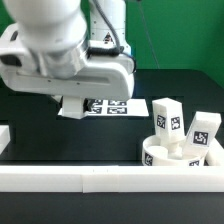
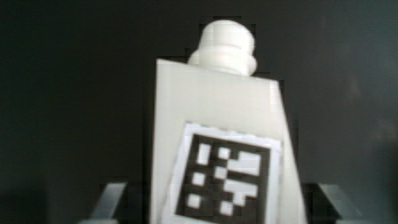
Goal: Assemble stool
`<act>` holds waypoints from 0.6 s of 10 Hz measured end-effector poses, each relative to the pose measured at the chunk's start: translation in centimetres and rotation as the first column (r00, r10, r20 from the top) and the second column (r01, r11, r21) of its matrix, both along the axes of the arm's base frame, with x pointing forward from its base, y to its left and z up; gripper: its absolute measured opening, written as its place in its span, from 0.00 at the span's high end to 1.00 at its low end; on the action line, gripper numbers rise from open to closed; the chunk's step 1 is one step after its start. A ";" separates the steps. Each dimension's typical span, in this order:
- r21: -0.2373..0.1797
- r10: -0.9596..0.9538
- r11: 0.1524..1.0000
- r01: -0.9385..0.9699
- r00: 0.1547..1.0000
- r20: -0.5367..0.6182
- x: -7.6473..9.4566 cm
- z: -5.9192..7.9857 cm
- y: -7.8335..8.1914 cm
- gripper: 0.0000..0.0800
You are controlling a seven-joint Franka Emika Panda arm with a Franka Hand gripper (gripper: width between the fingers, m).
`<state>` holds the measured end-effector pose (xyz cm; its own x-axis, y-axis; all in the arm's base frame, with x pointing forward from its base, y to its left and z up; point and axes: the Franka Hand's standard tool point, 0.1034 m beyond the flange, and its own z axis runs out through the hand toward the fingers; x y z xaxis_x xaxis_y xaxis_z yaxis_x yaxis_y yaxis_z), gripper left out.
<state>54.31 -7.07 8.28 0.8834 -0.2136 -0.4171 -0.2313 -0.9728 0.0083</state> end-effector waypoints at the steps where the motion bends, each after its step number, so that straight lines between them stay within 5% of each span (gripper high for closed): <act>1: -0.007 0.005 1.000 -0.005 0.998 0.061 0.1 0.8 0.7 0.60; 3: -0.051 0.033 0.998 -0.021 0.965 0.259 2.3 2.0 1.1 0.60; 6: -0.137 0.070 0.991 -0.002 0.868 0.492 2.5 1.6 0.6 0.60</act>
Offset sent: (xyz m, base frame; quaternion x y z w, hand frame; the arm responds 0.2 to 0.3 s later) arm 0.0000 0.0000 0.0000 0.0000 0.2667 0.0000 0.9638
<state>56.80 -6.52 9.88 0.9744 -0.1989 0.1049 -0.2027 -0.9789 0.0269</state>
